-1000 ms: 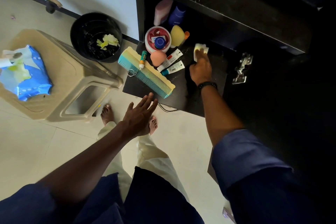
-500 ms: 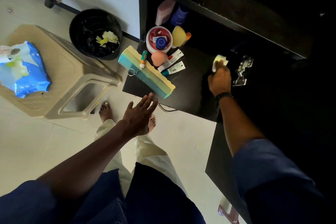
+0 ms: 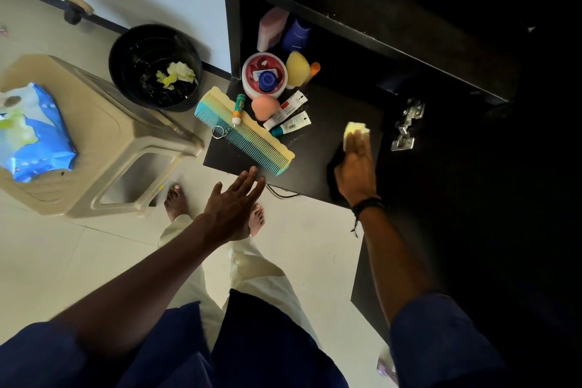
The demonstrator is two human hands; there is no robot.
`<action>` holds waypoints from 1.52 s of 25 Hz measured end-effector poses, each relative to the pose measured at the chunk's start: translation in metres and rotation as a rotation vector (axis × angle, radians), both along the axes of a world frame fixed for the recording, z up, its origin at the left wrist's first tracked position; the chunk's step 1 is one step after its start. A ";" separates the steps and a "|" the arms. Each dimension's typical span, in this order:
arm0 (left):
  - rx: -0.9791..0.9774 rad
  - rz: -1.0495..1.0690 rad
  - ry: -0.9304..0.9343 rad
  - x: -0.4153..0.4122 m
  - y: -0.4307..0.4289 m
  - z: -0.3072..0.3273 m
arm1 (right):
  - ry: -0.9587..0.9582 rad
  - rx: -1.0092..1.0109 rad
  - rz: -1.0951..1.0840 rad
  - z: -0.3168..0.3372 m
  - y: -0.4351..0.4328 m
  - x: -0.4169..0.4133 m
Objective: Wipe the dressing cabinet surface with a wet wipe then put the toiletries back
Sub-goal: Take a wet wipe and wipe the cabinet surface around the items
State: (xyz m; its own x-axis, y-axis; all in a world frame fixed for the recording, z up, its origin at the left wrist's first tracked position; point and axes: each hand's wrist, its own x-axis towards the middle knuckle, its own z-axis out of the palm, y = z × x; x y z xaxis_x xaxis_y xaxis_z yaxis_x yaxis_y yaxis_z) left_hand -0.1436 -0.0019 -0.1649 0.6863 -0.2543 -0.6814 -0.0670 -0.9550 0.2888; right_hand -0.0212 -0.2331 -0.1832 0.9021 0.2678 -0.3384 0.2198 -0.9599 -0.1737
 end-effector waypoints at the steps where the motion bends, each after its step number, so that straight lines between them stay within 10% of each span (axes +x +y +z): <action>1: 0.000 0.001 0.000 0.000 0.000 0.000 | 0.055 -0.142 0.048 0.003 -0.012 0.011; 22: -0.048 0.063 -0.140 0.001 -0.005 0.000 | 0.023 0.061 -0.292 -0.010 0.003 0.037; 28: -0.137 0.199 -0.451 0.014 -0.012 0.000 | 0.040 0.269 -0.118 -0.016 0.043 -0.038; 34: -0.121 0.143 -0.352 0.037 -0.020 -0.011 | -0.038 0.293 -0.238 -0.009 0.004 -0.093; 38: -0.098 0.120 -0.310 0.041 -0.019 -0.018 | -0.020 0.316 0.078 -0.007 0.044 -0.054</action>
